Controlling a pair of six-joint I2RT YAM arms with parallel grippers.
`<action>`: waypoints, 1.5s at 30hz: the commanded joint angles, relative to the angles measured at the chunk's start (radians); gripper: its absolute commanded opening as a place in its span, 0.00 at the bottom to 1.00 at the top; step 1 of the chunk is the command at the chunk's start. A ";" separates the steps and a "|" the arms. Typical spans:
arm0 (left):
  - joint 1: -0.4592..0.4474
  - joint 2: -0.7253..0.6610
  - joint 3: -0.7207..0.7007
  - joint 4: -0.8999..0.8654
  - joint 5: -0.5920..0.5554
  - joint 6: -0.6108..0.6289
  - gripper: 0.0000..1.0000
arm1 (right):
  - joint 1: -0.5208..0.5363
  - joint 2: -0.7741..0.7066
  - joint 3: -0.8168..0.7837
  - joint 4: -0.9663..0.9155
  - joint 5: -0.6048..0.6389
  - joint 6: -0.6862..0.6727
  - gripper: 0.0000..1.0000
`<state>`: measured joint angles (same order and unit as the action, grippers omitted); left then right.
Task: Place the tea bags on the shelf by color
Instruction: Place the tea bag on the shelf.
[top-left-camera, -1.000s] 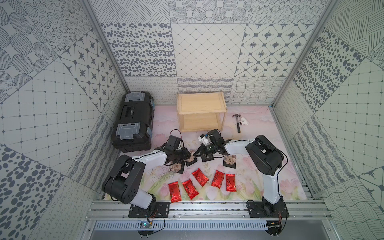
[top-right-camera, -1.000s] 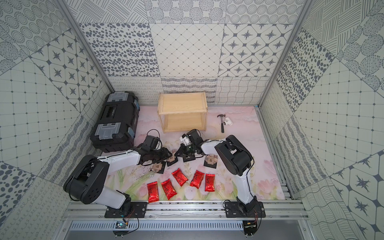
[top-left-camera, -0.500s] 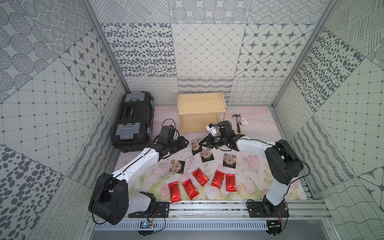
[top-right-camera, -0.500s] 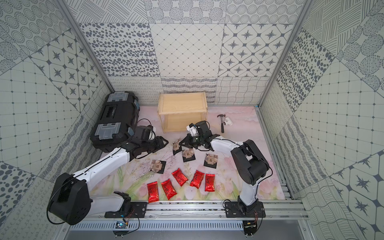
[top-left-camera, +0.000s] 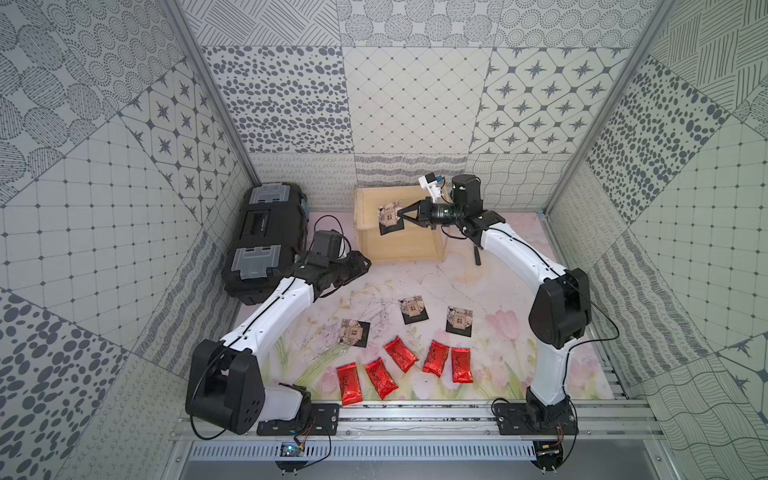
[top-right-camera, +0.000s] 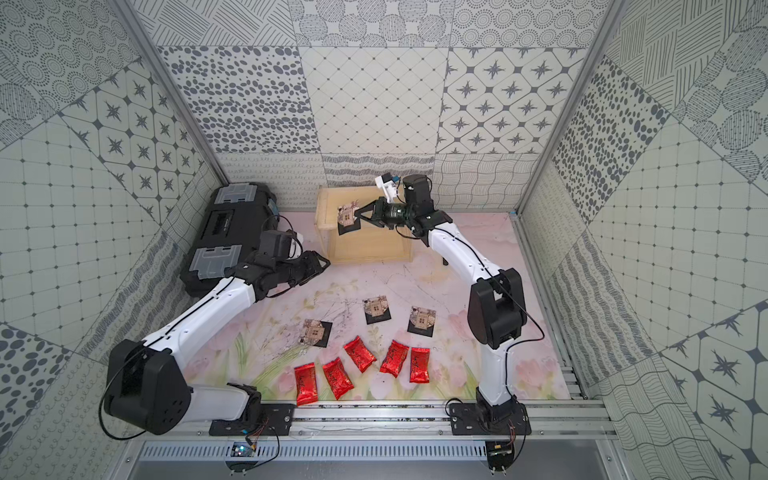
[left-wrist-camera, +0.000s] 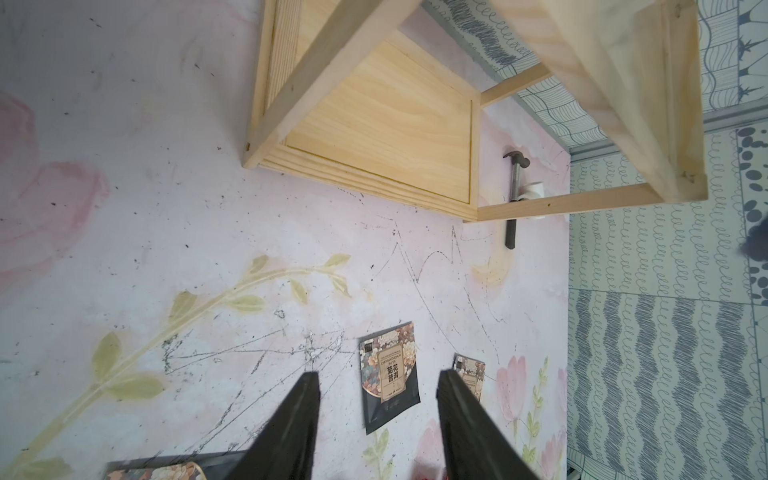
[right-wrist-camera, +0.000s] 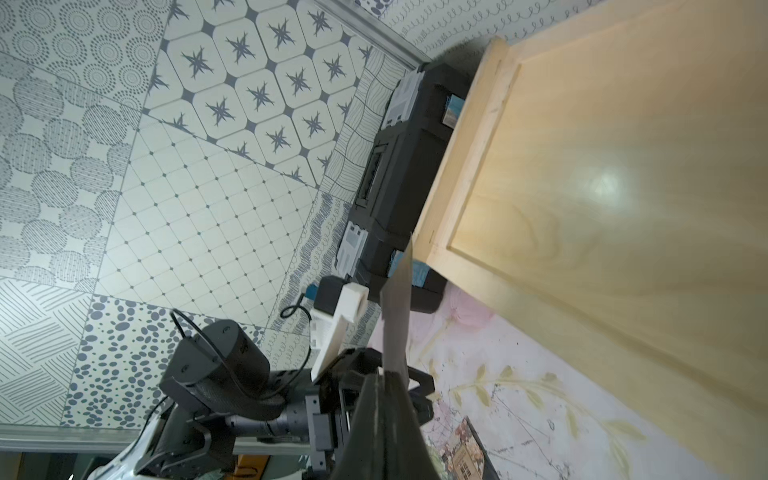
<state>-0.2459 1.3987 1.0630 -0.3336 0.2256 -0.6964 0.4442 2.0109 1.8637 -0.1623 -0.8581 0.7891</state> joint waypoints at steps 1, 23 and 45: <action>0.023 0.040 0.026 -0.043 0.015 0.034 0.50 | 0.002 0.151 0.151 -0.040 -0.039 0.049 0.00; 0.066 0.063 0.002 -0.029 0.018 0.075 0.50 | 0.036 0.589 0.826 -0.216 -0.058 0.277 0.00; 0.069 0.050 -0.012 -0.010 0.019 0.082 0.50 | 0.043 0.564 0.788 -0.328 0.007 0.184 0.28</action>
<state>-0.1802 1.4590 1.0512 -0.3584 0.2291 -0.6392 0.4782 2.5893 2.6682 -0.4168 -0.8829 1.0138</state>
